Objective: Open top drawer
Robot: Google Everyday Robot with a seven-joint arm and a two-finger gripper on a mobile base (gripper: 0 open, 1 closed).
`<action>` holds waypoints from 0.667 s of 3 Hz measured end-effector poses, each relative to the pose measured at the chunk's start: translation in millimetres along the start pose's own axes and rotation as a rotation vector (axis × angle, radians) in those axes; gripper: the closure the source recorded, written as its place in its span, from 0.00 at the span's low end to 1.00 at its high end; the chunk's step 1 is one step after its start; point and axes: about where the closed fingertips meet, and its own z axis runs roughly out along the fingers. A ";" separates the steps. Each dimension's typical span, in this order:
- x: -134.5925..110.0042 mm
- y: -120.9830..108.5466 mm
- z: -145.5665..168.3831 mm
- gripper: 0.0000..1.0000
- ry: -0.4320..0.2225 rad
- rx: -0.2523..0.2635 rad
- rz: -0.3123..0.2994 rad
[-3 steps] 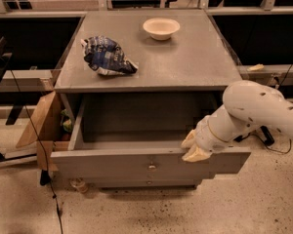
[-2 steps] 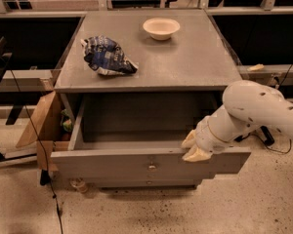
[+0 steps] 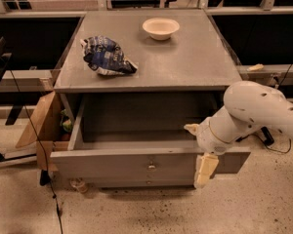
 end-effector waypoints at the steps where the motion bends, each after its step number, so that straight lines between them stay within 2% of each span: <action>1: 0.0 0.8 5.5 0.00 -0.010 -0.001 -0.008; 2: 4.9 4.7 16.5 0.00 -0.020 -0.013 -0.006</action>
Offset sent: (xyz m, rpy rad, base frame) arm -0.0046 -0.0006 -0.0316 0.0314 0.0230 0.0119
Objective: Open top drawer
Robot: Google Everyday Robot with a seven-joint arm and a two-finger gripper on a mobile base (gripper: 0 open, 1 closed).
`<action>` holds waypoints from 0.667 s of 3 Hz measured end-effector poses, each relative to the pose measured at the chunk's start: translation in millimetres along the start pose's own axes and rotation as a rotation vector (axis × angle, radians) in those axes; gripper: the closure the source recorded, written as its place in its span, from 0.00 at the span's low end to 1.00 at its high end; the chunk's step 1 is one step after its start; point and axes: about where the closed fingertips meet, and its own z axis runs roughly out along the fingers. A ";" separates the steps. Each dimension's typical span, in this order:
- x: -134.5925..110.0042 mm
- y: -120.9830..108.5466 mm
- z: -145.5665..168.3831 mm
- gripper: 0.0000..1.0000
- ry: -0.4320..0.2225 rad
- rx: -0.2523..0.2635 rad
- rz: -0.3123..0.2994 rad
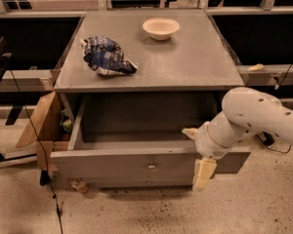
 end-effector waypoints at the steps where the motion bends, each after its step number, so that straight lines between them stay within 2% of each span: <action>1: 9.5 10.5 7.8 0.19 -0.005 -0.005 0.016; 2: 15.7 20.7 6.8 0.41 -0.003 -0.007 0.032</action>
Offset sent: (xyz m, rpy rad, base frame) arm -0.0476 -0.0310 -0.0280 0.0001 0.0390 -0.0694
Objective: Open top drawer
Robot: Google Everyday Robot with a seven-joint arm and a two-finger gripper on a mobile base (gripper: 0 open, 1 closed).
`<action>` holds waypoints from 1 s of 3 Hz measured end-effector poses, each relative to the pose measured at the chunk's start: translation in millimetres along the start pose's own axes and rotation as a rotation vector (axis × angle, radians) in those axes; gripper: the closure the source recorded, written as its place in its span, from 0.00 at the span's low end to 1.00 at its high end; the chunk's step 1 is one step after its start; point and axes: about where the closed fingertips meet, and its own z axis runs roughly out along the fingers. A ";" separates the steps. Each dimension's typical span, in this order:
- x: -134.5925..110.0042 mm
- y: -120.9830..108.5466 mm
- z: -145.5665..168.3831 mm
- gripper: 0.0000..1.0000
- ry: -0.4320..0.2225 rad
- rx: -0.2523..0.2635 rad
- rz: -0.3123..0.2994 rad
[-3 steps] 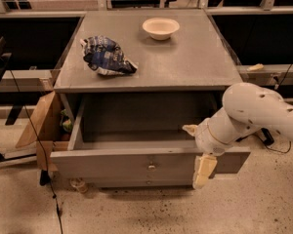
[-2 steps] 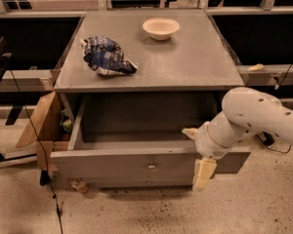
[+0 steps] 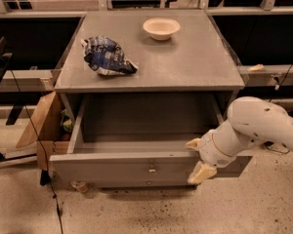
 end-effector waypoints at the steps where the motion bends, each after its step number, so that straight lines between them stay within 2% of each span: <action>1: -1.1 -0.5 -2.4 0.65 0.000 0.000 0.000; 2: 0.6 15.5 -2.8 0.89 0.017 -0.009 0.006; 3: -0.8 16.6 -4.3 1.00 0.017 -0.006 0.008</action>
Offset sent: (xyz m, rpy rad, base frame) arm -0.0802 -0.0116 -0.0038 -0.0796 0.0462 -0.0197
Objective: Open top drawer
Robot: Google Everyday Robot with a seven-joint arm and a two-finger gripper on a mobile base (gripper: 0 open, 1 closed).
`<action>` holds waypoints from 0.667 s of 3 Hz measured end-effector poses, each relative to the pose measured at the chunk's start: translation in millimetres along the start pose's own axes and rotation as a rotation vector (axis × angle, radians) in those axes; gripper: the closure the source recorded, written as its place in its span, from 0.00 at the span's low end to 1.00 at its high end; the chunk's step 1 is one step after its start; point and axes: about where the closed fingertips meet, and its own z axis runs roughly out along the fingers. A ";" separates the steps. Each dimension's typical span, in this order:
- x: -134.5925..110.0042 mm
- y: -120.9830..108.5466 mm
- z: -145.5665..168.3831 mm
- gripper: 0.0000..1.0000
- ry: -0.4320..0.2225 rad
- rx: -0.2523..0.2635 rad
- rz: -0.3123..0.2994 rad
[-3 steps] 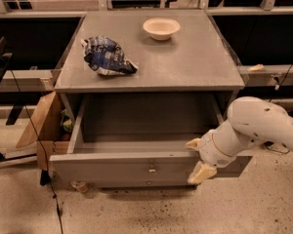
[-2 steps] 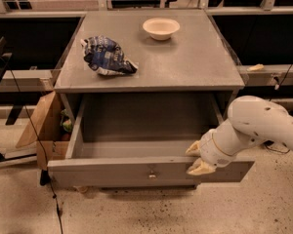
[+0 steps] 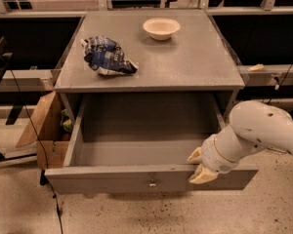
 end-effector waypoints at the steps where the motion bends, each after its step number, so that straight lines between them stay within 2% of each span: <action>1: 3.4 17.5 -0.6 0.81 0.012 -0.008 0.011; 2: 3.8 29.3 -1.8 0.58 0.019 -0.012 0.014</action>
Offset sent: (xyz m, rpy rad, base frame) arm -0.0796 -0.0235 -0.0076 -0.0492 0.0512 -0.0288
